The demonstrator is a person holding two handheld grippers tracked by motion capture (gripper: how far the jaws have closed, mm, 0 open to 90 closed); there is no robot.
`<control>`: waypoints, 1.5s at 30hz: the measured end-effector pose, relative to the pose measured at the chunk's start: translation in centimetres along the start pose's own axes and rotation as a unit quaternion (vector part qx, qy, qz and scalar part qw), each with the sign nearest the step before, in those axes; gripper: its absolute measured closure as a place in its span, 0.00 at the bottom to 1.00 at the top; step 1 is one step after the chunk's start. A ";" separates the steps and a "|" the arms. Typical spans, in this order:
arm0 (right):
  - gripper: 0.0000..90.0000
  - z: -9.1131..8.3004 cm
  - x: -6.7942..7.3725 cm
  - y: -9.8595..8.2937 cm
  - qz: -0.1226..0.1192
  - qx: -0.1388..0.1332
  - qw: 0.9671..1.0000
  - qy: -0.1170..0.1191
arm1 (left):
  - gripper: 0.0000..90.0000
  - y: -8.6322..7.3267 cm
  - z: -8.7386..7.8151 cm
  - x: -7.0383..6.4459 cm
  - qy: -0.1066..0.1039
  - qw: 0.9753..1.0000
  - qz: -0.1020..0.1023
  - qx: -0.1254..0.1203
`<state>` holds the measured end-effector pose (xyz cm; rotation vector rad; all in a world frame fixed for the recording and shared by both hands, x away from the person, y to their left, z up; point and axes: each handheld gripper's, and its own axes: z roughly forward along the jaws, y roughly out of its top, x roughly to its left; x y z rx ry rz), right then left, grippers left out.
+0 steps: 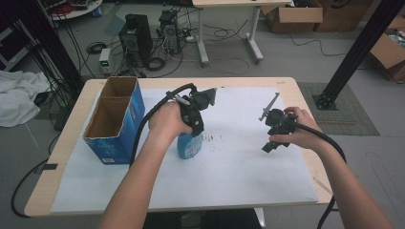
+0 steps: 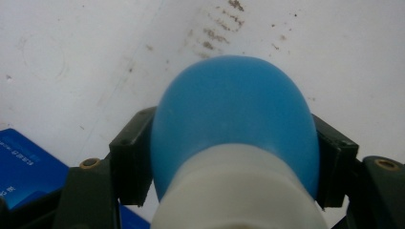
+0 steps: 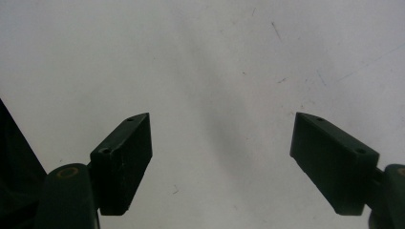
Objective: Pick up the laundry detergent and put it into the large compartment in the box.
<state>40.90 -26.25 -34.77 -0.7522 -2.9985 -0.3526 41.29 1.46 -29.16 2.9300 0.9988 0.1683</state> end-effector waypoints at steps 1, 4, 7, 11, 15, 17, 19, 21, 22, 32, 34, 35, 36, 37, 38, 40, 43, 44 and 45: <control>0.24 0.0 0.0 0.0 0.000 -0.001 1.000 0.000 | 0.36 0.0 0.0 0.0 -0.002 1.000 -0.002 0.000; 0.25 0.0 0.0 0.0 0.001 -0.001 1.000 0.001 | 0.38 0.1 -0.1 0.1 -0.008 1.000 -0.003 -0.001; 0.25 0.0 0.0 0.0 0.000 0.000 1.000 0.001 | 0.40 0.1 -0.1 0.1 -0.009 1.000 -0.006 -0.001; 0.25 0.0 -0.1 -0.1 0.002 -0.002 1.000 0.001 | 0.40 0.1 -0.1 0.2 -0.014 1.000 -0.012 0.002; 0.25 -0.1 -0.1 -0.1 0.002 -0.003 1.000 0.001 | 0.41 0.1 -0.1 0.2 -0.015 1.000 -0.014 0.003; 0.25 -0.1 -0.1 -0.1 0.002 -0.003 1.000 0.001 | 0.41 0.1 -0.1 0.3 -0.017 1.000 -0.015 0.005; 0.25 0.0 -0.1 -0.1 0.001 -0.003 1.000 0.002 | 0.41 0.1 -0.1 0.3 -0.020 1.000 -0.017 0.005; 0.25 0.1 0.0 0.0 0.000 -0.003 1.000 0.002 | 0.41 0.1 -0.1 0.4 -0.022 1.000 -0.015 0.009; 0.25 0.0 0.0 0.0 0.001 -0.002 1.000 0.002 | 0.41 0.1 -0.1 0.4 -0.022 1.000 -0.015 0.009; 0.25 -0.1 0.1 0.0 0.000 -0.006 1.000 0.001 | 0.42 0.0 -0.3 0.4 -0.024 1.000 0.004 0.017; 0.25 -0.2 0.1 0.1 0.000 -0.006 1.000 0.000 | 0.42 -0.2 -0.7 0.4 -0.025 0.999 0.006 0.020; 0.25 -0.3 0.1 0.1 0.001 -0.005 1.000 0.000 | 0.42 -0.3 -1.0 0.5 -0.026 0.999 0.006 0.019; 0.25 -0.3 0.1 0.1 -0.001 -0.006 1.000 0.000 | 0.42 -0.4 -1.3 0.5 -0.026 0.999 0.007 0.019; 0.25 -0.3 0.1 0.1 -0.001 -0.006 1.000 0.000 | 0.42 -0.4 -1.3 0.5 -0.026 0.999 0.007 0.019; 0.25 -0.4 0.1 0.1 0.000 -0.006 1.000 -0.001 | 0.42 -0.5 -2.1 0.7 -0.027 0.999 0.005 0.021; 0.25 -0.4 0.2 0.2 -0.001 -0.007 1.000 -0.001 | 0.42 -0.8 -3.1 0.9 -0.029 0.999 0.001 0.019; 0.26 -0.6 0.2 0.2 -0.001 -0.008 1.000 -0.002 | 0.42 -1.0 -4.2 1.2 -0.030 0.999 -0.002 0.014; 0.26 -0.7 0.3 0.2 -0.001 -0.008 1.000 -0.003 | 0.42 -1.4 -5.7 1.7 -0.031 0.999 -0.009 0.008; 0.26 -0.7 0.3 0.3 -0.001 -0.010 1.000 -0.003 | 0.42 -1.6 -6.4 1.9 -0.032 0.999 -0.011 0.006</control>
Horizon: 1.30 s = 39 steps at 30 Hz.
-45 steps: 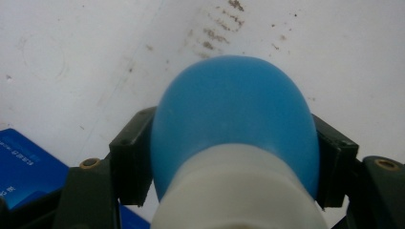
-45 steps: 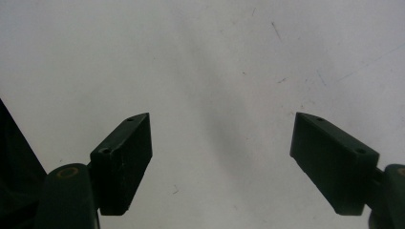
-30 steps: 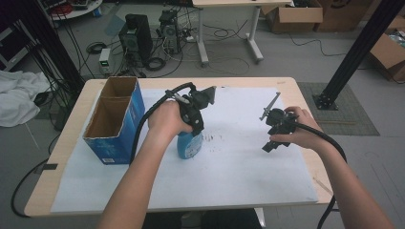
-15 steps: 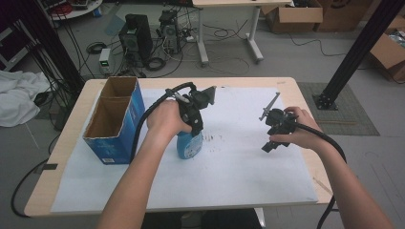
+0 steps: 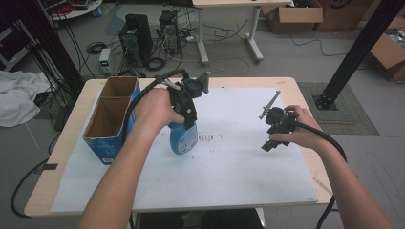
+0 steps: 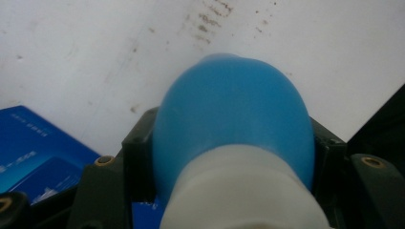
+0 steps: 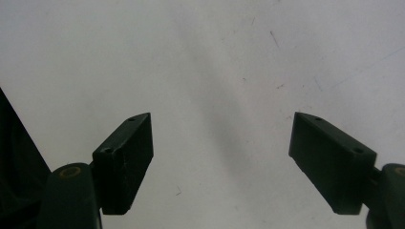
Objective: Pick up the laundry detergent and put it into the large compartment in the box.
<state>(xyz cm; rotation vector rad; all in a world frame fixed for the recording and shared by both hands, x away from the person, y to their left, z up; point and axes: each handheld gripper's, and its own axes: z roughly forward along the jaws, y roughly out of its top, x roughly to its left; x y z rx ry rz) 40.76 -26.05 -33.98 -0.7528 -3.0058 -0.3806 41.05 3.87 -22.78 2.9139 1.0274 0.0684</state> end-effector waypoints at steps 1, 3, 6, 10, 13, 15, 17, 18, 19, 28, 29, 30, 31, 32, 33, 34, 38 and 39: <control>0.26 0.0 0.0 0.0 0.000 0.001 1.000 0.000 | 0.42 -0.2 -0.5 0.2 -0.001 1.000 -0.001 -0.003; 0.26 0.0 0.1 0.1 0.002 0.000 1.000 0.000 | 0.42 -0.7 -2.2 0.8 -0.007 1.000 -0.016 -0.011; 0.26 -0.1 0.2 0.2 0.000 0.000 1.000 -0.001 | 0.42 -1.5 -4.3 1.7 -0.012 0.999 -0.047 -0.022; 0.26 -0.2 0.2 0.4 -0.002 0.000 1.000 -0.002 | 0.42 -2.8 -6.8 2.8 -0.010 0.996 -0.083 -0.028; 0.26 -0.4 0.1 0.4 -0.005 -0.008 1.000 -0.002 | 0.42 -4.1 -8.7 3.7 -0.001 0.993 -0.117 -0.034; 0.26 -0.5 0.1 0.4 -0.006 -0.009 1.000 -0.004 | 0.42 -5.0 -9.7 4.5 0.002 0.990 -0.138 -0.036; 0.26 -0.5 0.1 0.3 -0.009 -0.009 1.000 -0.004 | 0.42 -6.0 -10.7 5.2 0.009 0.987 -0.158 -0.035; 0.26 -0.5 0.1 0.3 -0.006 -0.009 1.000 -0.003 | 0.42 -6.5 -11.2 5.6 0.013 0.985 -0.170 -0.036; 0.26 -0.5 0.1 0.2 -0.007 -0.010 1.000 -0.003 | 0.42 -7.0 -11.6 6.0 0.019 0.983 -0.181 -0.037; 0.26 -0.2 0.1 0.2 -0.006 -0.008 1.000 -0.001 | 0.42 -11.9 -13.5 10.0 0.042 0.948 -0.313 -0.046; 0.26 -0.3 0.2 0.2 -0.005 -0.007 1.000 -0.001 | 0.42 -12.3 -13.4 10.5 0.044 0.943 -0.327 -0.044; 0.26 -0.3 0.2 0.2 -0.005 -0.007 1.000 -0.001 | 0.42 -12.3 -13.4 10.5 0.044 0.943 -0.327 -0.044; 0.26 -0.3 0.2 0.2 -0.006 -0.006 1.000 0.000 | 0.42 -12.9 -13.2 11.2 0.047 0.934 -0.350 -0.043; 0.26 -0.3 0.2 0.2 -0.006 -0.005 1.000 -0.001 | 0.42 -13.2 -13.1 11.5 0.049 0.931 -0.359 -0.040; 0.26 -0.3 0.2 0.2 -0.006 -0.004 1.000 -0.001 | 0.42 -13.5 -13.0 11.8 0.049 0.928 -0.367 -0.041; 0.26 -0.3 0.1 0.2 -0.005 -0.003 1.000 -0.001 | 0.42 -13.7 -12.9 12.0 0.048 0.925 -0.374 -0.042; 0.26 -0.1 0.0 0.1 -0.005 -0.002 1.000 -0.001 | 0.42 -14.3 -12.4 12.8 0.047 0.918 -0.392 -0.044; 0.26 -0.1 0.0 0.1 -0.003 -0.002 1.000 -0.001 | 0.42 -14.3 -12.2 12.9 0.048 0.916 -0.395 -0.043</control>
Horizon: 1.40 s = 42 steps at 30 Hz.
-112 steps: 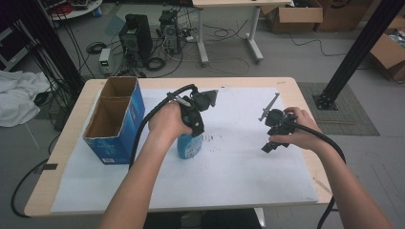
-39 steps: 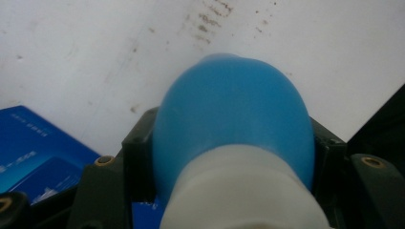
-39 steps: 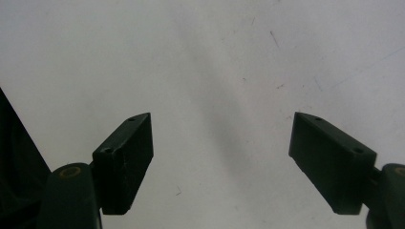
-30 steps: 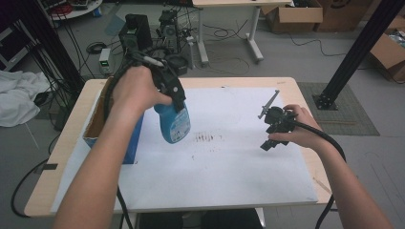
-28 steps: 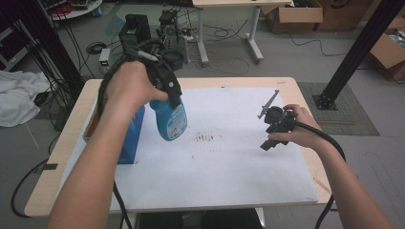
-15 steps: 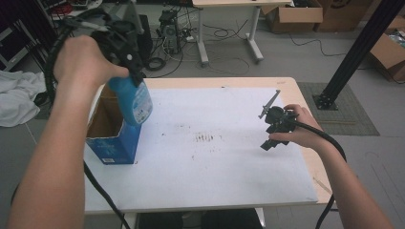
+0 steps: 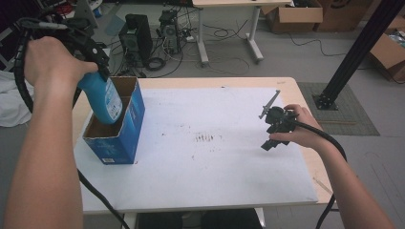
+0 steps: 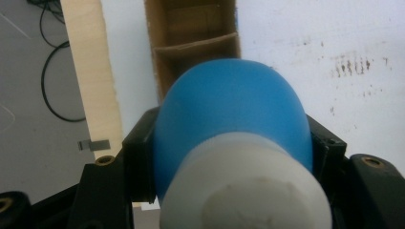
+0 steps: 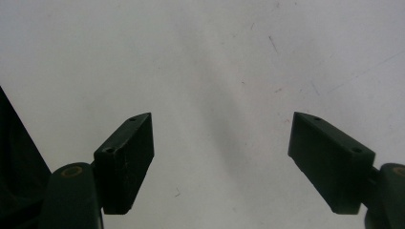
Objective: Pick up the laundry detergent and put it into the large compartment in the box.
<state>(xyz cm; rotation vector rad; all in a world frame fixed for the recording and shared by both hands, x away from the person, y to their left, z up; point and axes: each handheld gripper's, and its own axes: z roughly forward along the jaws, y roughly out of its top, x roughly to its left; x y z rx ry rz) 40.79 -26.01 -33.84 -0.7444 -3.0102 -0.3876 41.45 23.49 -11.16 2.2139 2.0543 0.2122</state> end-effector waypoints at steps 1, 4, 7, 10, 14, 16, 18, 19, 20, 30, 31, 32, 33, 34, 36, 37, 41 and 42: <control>0.26 0.1 -0.1 0.0 0.000 0.000 1.000 0.000 | 0.42 0.0 0.1 0.1 0.002 1.000 -0.003 -0.001; 0.26 0.1 -0.1 -0.1 0.000 0.000 1.000 0.001 | 0.42 0.0 0.8 0.4 0.003 1.000 -0.012 -0.005; 0.26 0.2 -0.1 -0.1 0.000 0.001 1.000 0.003 | 0.42 0.1 1.6 0.6 0.001 1.000 -0.018 -0.003; 0.27 0.2 -0.1 -0.1 0.000 0.001 1.000 0.003 | 0.42 0.3 3.0 0.7 0.003 1.000 -0.012 0.004; 0.27 0.2 -0.1 0.0 0.000 0.001 1.000 0.003 | 0.42 0.4 4.7 0.8 0.009 1.000 -0.012 0.015; 0.27 0.1 -0.1 -0.1 0.000 0.003 1.000 0.002 | 0.42 0.5 5.5 0.9 0.007 1.000 -0.016 0.019; 0.27 0.1 -0.2 -0.1 0.002 0.003 1.000 0.001 | 0.42 0.5 6.5 1.0 0.009 1.000 -0.013 0.024; 0.27 0.2 -0.2 -0.2 0.001 0.003 1.000 0.001 | 0.42 0.4 6.9 1.0 0.009 1.000 -0.012 0.027; 0.27 0.1 -0.3 -0.2 0.002 0.003 1.000 0.000 | 0.42 0.4 7.2 1.0 0.010 0.999 -0.014 0.029; 0.27 0.3 -0.2 0.1 0.001 0.007 1.000 0.002 | 0.42 0.1 11.4 0.8 0.004 0.999 -0.007 0.050; 0.27 0.3 -0.2 0.1 0.001 0.007 1.000 0.002 | 0.42 0.1 11.4 0.8 0.004 0.999 -0.007 0.050; 0.27 0.3 -0.2 0.1 0.001 0.006 1.000 0.002 | 0.42 0.0 12.1 0.8 0.003 0.999 -0.008 0.054; 0.27 0.3 -0.2 0.1 0.001 0.006 1.000 0.002 | 0.42 0.0 12.4 0.8 0.003 0.998 -0.008 0.055; 0.27 0.3 -0.2 0.1 0.002 0.006 1.000 0.001 | 0.42 -0.1 12.8 0.9 0.001 0.998 -0.008 0.057; 0.27 0.3 -0.2 0.0 0.001 0.006 1.000 0.001 | 0.42 -0.2 13.4 0.9 0.000 0.998 -0.009 0.059; 0.27 0.3 -0.2 0.0 0.001 0.006 1.000 0.001 | 0.42 -0.3 13.7 0.9 -0.001 0.998 -0.011 0.059; 0.27 0.3 -0.2 0.0 0.002 0.008 1.000 0.000 | 0.42 -0.5 14.8 0.9 -0.001 0.998 -0.008 0.067; 0.27 0.3 -0.2 0.0 0.002 0.008 1.000 0.001 | 0.42 -0.6 15.0 0.9 0.000 0.998 -0.007 0.067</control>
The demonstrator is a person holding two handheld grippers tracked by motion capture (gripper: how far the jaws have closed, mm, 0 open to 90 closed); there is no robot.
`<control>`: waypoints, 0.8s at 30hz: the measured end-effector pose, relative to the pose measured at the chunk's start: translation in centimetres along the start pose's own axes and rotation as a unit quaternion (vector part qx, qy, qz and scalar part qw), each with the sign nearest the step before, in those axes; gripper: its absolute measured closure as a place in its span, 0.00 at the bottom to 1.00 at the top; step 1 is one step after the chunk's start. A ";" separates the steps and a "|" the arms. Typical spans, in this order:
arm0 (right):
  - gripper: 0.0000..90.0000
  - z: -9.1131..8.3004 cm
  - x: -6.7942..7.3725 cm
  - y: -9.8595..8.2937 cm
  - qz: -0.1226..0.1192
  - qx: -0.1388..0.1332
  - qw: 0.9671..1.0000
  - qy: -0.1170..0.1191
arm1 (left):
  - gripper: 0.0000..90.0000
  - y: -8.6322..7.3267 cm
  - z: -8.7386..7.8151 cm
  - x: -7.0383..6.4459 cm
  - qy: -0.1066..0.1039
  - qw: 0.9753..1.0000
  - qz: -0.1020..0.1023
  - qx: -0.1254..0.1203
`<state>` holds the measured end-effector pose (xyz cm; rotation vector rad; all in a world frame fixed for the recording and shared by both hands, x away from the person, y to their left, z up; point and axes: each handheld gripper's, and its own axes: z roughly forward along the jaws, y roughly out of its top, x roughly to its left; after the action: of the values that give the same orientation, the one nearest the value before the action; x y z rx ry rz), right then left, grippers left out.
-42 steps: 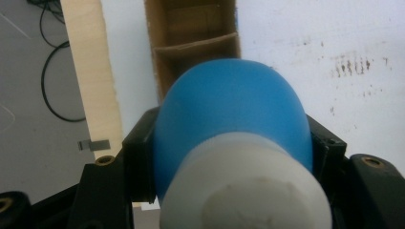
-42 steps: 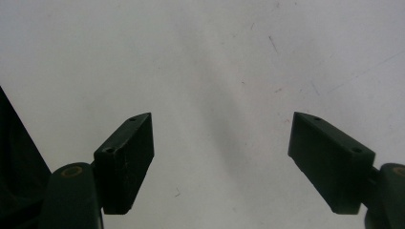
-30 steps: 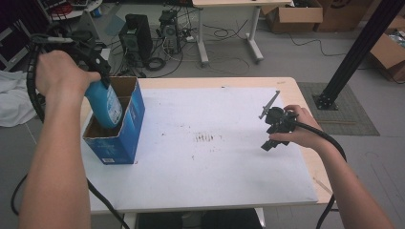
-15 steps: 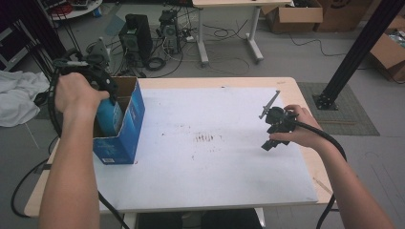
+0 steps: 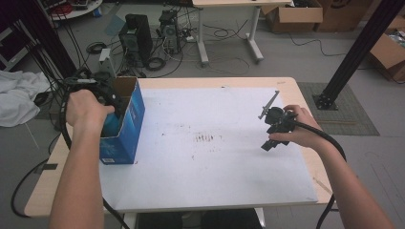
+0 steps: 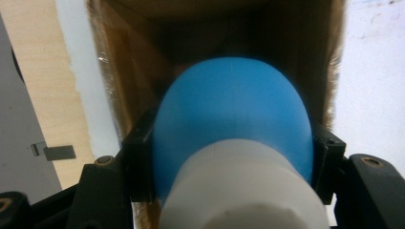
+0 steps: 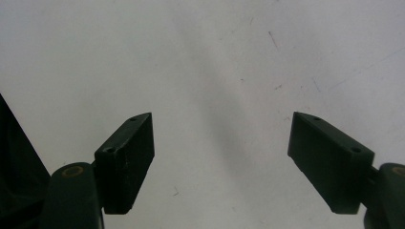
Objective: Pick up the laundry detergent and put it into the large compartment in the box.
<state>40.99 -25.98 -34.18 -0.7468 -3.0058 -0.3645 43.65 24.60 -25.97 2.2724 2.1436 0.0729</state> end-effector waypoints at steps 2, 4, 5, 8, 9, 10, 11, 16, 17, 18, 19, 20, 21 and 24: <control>0.27 0.1 0.0 0.0 -0.001 0.000 1.000 0.000 | 0.42 0.0 0.4 0.0 0.000 1.000 0.001 0.001; 0.27 0.1 0.0 0.0 -0.001 0.002 1.000 0.000 | 0.42 -0.1 0.6 -0.1 0.000 1.000 0.002 0.000; 0.27 0.2 0.0 0.0 0.000 0.002 1.000 0.000 | 0.42 -0.1 0.8 -0.1 0.001 1.000 0.002 0.003; 0.27 0.2 0.0 0.1 0.001 0.002 1.000 0.001 | 0.42 -0.1 1.3 0.0 0.003 1.000 0.002 0.003; 0.27 0.3 -0.1 0.1 0.001 0.003 1.000 0.000 | 0.42 -0.2 1.4 0.0 0.005 1.000 0.002 0.003; 0.27 0.3 -0.1 0.1 0.001 0.004 1.000 0.000 | 0.42 -0.2 1.6 0.0 0.007 1.000 0.003 0.004; 0.27 0.3 -0.1 0.1 0.002 0.004 1.000 -0.001 | 0.42 -0.2 1.7 0.0 0.008 1.000 0.002 0.005; 0.27 0.4 -0.1 0.2 0.000 0.004 1.000 0.000 | 0.42 -0.3 2.1 0.1 0.005 1.000 0.002 0.006; 0.27 0.4 -0.1 0.2 -0.001 0.003 1.000 0.001 | 0.42 -0.4 2.1 0.1 0.005 1.000 0.002 0.005; 0.27 0.4 0.0 0.2 -0.002 0.004 1.000 0.000 | 0.42 -0.4 2.1 0.1 0.005 1.000 0.002 0.005; 0.27 0.4 0.0 0.2 -0.002 0.004 1.000 0.000 | 0.42 -0.4 2.1 0.1 0.005 1.000 0.002 0.007; 0.27 0.4 0.0 0.2 0.000 0.004 1.000 0.001 | 0.42 -0.4 2.2 0.0 0.006 1.000 0.003 0.007; 0.27 0.4 0.0 0.2 0.000 0.004 1.000 0.000 | 0.42 -0.4 2.2 0.0 0.008 1.000 0.003 0.006; 0.27 0.4 0.1 0.3 -0.002 0.002 1.000 0.000 | 0.42 -0.4 2.3 -0.1 0.009 1.000 0.003 0.006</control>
<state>41.06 -25.63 -34.51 -0.7391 -3.0071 -0.3573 43.35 24.58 -28.24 2.2940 2.1520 0.0823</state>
